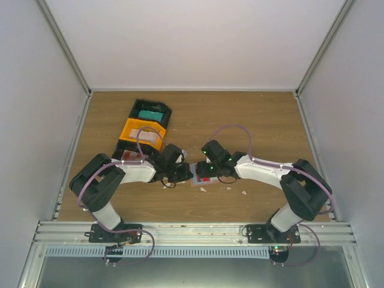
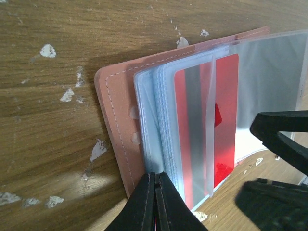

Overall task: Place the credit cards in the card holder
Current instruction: Insert the credit card into the card holder.

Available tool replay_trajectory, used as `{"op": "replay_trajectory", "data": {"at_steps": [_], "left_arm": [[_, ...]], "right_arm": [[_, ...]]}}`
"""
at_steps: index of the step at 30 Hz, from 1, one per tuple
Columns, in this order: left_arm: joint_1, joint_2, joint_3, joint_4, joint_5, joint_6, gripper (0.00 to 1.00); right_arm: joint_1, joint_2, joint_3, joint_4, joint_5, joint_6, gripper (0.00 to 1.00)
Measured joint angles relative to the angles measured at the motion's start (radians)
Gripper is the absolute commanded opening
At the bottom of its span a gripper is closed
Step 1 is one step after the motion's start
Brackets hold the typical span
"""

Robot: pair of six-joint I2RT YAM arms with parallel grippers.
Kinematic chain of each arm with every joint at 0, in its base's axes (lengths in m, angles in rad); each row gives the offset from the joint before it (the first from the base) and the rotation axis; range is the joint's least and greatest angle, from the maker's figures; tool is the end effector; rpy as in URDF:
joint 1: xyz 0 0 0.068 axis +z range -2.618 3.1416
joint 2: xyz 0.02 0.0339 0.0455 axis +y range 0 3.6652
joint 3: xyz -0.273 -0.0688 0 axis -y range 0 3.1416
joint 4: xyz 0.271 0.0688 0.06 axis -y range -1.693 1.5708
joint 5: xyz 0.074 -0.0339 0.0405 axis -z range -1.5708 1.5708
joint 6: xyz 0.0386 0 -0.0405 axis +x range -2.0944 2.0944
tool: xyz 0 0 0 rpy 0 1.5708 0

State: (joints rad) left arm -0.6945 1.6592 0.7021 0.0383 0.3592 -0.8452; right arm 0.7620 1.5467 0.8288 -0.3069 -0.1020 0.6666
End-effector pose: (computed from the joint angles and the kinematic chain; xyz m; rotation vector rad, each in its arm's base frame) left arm 0.2342 -0.2127 0.1109 -0.0386 2.7467 -1.0026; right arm 0.2254 0.2206 0.1573 -0.1692 2.7256 0.6061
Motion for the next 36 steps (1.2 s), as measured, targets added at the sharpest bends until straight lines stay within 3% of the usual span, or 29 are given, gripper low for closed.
{"op": "replay_trajectory", "data": {"at_steps": [10, 20, 28, 36], "left_arm": [[0.0, -0.003, -0.008, 0.0, 0.0, 0.0, 0.05], [0.0, -0.01, -0.018, 0.003, 0.0, 0.0, 0.05], [0.0, -0.044, -0.039, 0.0, -0.006, 0.0, 0.06], [0.0, -0.088, -0.063, 0.043, 0.019, 0.005, 0.19]], "right_arm": [[0.105, 0.145, 0.117, -0.108, 0.184, -0.007, 0.37], [0.126, 0.17, 0.146, -0.15, 0.261, 0.002, 0.01], [0.126, 0.162, 0.144, -0.148, 0.258, 0.003, 0.0], [0.087, 0.068, 0.072, -0.091, 0.181, 0.004, 0.01]]}}
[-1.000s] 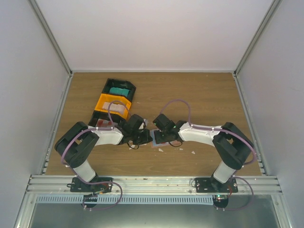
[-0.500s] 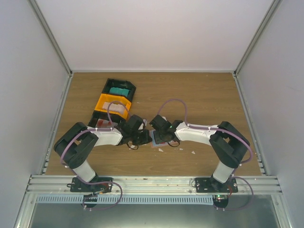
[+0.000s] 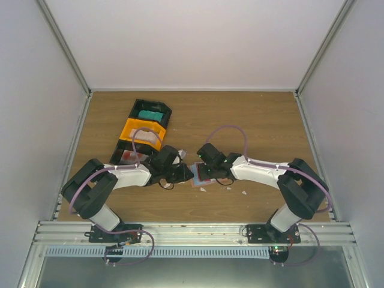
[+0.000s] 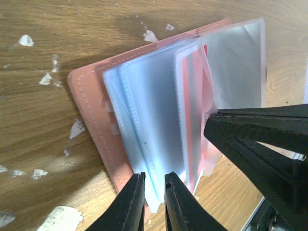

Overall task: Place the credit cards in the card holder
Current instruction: Insert the credit card into the card holder.

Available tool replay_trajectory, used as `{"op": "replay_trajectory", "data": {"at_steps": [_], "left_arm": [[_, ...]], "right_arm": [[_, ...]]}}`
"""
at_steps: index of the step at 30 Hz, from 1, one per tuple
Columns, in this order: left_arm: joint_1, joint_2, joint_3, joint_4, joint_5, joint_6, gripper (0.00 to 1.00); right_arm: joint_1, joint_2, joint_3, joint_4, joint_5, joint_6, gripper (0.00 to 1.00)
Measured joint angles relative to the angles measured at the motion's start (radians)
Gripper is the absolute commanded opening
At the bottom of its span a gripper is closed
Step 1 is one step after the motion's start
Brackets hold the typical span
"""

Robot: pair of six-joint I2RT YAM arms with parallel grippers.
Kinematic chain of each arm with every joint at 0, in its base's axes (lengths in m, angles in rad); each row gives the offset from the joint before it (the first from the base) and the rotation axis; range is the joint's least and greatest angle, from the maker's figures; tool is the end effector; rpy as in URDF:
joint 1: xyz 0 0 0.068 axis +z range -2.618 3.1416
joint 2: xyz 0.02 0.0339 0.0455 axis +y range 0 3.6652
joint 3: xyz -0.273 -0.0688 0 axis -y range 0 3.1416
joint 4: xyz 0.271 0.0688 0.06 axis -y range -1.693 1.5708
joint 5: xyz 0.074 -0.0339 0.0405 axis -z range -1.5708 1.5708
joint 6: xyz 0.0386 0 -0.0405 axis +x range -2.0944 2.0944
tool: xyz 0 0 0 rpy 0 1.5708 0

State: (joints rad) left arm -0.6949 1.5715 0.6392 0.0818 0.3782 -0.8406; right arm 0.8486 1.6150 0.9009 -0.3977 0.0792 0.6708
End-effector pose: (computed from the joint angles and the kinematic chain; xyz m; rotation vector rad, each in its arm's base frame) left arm 0.2231 -0.2045 0.1221 -0.0024 2.6824 -1.0681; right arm 0.2178 0.2426 0.1532 -0.2174 2.7241 0.3612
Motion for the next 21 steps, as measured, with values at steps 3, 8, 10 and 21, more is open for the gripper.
{"op": "replay_trajectory", "data": {"at_steps": [3, 8, 10, 21], "left_arm": [[-0.001, 0.0, -0.002, 0.02, 0.022, 0.006, 0.27], [-0.002, 0.0, -0.002, 0.069, 0.065, 0.007, 0.33], [-0.002, 0.003, -0.002, 0.091, 0.082, 0.007, 0.33], [-0.004, 0.099, 0.011, 0.155, 0.15, 0.003, 0.32]], "right_arm": [[-0.025, -0.037, -0.031, 0.031, -0.047, 0.004, 0.01], [-0.057, -0.052, -0.054, 0.068, -0.108, 0.014, 0.0], [-0.068, -0.055, -0.061, 0.076, -0.121, 0.015, 0.0], [-0.097, -0.067, -0.1, 0.109, -0.159, 0.015, 0.01]]}}
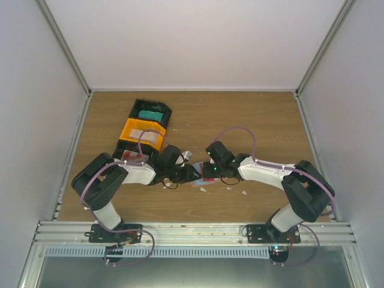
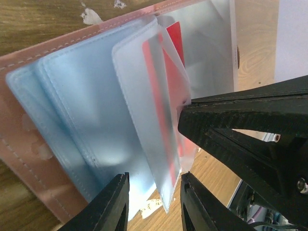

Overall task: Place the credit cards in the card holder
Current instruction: Insert the credit card into the card holder.

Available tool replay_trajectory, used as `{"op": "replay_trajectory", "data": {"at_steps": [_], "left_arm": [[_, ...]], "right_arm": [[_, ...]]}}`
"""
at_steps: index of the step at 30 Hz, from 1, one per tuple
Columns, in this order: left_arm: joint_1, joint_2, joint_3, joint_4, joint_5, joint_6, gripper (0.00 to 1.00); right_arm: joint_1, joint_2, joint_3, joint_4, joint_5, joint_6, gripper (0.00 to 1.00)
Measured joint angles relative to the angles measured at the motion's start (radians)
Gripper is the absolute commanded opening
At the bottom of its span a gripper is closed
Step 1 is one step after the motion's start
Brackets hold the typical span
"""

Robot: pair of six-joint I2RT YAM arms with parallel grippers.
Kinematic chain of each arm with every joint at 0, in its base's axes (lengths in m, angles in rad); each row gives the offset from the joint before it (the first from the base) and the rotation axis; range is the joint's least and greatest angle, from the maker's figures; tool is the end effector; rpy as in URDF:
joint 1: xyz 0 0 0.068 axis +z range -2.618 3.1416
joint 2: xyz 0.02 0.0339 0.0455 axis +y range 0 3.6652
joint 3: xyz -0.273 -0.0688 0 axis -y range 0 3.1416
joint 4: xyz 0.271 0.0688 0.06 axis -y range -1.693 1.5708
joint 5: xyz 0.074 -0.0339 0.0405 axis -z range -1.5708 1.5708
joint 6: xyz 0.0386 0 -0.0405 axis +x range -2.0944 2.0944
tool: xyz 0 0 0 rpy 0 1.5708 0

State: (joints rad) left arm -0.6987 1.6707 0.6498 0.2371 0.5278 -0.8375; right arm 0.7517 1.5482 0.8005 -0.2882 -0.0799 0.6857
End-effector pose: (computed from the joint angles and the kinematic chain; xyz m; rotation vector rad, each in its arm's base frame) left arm 0.2295 -0.2182 0.1097 0.1123 2.6516 -1.2733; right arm 0.2249 0.2144 0.1494 -0.1201 2.7305 0.5753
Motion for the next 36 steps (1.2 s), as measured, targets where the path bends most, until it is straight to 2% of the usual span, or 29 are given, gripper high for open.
{"op": "replay_trajectory", "data": {"at_steps": [12, 17, 21, 26, 33, 36], "left_arm": [[-0.011, 0.077, 0.079, 0.014, 0.03, -0.008, 0.23], [-0.014, 0.108, 0.093, 0.01, 0.028, -0.011, 0.13], [-0.014, 0.116, 0.099, -0.006, 0.018, -0.01, 0.11], [-0.014, 0.117, 0.104, -0.021, 0.006, -0.008, 0.11], [-0.014, 0.12, 0.105, -0.024, 0.003, -0.007, 0.12], [-0.014, 0.121, 0.106, -0.025, 0.003, -0.007, 0.13]], "right_arm": [[-0.012, 0.0, -0.021, 0.02, -0.016, -0.001, 0.0], [-0.021, 0.0, -0.027, 0.025, -0.03, -0.002, 0.01], [-0.024, 0.0, -0.028, 0.026, -0.032, -0.005, 0.11], [-0.024, -0.02, -0.028, 0.012, -0.008, -0.021, 0.3], [-0.03, -0.043, -0.026, -0.027, 0.064, -0.024, 0.44], [-0.034, -0.039, -0.026, -0.038, 0.076, -0.026, 0.47]]}}
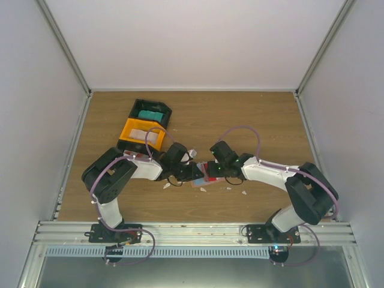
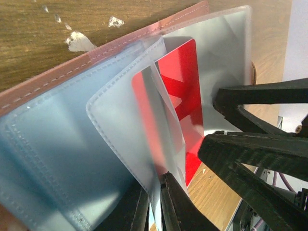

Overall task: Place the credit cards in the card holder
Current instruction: Insert the credit card into the card holder.

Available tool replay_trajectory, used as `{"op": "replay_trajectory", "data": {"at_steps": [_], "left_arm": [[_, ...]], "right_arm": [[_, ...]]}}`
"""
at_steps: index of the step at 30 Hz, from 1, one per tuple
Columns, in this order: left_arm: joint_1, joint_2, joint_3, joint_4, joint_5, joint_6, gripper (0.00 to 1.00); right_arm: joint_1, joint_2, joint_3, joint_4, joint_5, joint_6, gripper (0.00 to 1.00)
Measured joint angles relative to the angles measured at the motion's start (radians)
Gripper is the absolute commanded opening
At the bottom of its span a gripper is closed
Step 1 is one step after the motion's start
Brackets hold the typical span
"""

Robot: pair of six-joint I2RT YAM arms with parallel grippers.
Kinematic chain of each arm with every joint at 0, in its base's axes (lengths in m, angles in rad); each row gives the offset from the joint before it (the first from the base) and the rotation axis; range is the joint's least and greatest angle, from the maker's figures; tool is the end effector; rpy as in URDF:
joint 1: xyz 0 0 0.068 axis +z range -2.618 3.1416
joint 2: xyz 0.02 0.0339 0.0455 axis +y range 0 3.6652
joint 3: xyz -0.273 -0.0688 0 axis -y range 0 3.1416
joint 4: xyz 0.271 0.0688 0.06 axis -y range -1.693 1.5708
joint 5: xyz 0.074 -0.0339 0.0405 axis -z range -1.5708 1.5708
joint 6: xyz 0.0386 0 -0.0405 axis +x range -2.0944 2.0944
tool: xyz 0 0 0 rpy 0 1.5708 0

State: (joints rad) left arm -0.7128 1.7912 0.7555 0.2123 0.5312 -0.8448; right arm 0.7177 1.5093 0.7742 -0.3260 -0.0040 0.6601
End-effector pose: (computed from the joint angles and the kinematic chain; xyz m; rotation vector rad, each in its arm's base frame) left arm 0.2463 -0.2387 0.0987 0.1088 2.7015 -1.2610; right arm 0.2255 0.1970 0.1505 -0.0796 2.7136 0.4538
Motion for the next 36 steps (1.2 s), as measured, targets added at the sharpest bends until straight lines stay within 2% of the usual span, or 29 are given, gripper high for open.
{"op": "replay_trajectory", "data": {"at_steps": [5, 19, 32, 36], "left_arm": [[0.0, 0.0, 0.002, -0.001, 0.001, 0.0, 0.15], [0.0, 0.002, 0.004, 0.0, 0.003, 0.0, 0.16], [0.0, 0.002, -0.008, 0.019, 0.029, -0.005, 0.16], [0.0, 0.002, -0.009, 0.024, 0.04, -0.01, 0.12]], "right_arm": [[-0.007, 0.039, 0.0, 0.004, -0.006, -0.002, 0.46], [-0.037, 0.048, -0.033, 0.109, -0.152, -0.002, 0.41], [-0.108, 0.0, -0.118, 0.237, -0.344, 0.031, 0.44], [-0.127, -0.012, -0.137, 0.26, -0.408, 0.068, 0.47]]}}
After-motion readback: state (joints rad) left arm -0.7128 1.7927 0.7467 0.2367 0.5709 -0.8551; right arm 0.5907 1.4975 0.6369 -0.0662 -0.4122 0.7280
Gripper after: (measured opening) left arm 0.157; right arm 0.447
